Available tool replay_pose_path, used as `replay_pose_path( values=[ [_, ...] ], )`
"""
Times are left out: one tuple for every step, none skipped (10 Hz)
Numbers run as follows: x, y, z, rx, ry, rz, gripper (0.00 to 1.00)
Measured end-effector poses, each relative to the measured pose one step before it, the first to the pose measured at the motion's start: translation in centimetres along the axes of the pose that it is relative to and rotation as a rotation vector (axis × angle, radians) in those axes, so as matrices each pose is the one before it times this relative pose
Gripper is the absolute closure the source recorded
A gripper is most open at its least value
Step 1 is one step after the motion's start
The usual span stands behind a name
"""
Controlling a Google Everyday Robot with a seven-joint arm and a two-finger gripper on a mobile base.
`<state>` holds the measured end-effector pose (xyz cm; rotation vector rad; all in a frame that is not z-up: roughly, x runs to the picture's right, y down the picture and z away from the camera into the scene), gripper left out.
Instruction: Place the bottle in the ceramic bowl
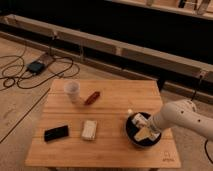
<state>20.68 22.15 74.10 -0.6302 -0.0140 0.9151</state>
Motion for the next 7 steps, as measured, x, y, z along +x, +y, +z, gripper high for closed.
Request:
replay_pose_path(
  values=[
    [-0.327, -0.049, -0.380, 0.00420, 0.00887, -0.01492, 0.23],
    [-0.442, -0.034, -0.414, 0.00489, 0.00701, -0.01556, 0.23],
    [-0.368, 0.079, -0.084, 0.00056, -0.00005, -0.00832, 0.23],
    [0.082, -0.068, -0.032, 0.00138, 0.00085, 0.00055, 0.23],
    [0.066, -0.017, -0.019, 0.00018, -0.00002, 0.00135, 0.23],
    [-0.018, 0.036, 0.037, -0.00077, 0.00053, -0.00093, 0.23],
    [-0.035, 0.012, 0.011, -0.00024, -0.00003, -0.00064, 0.23]
  ],
)
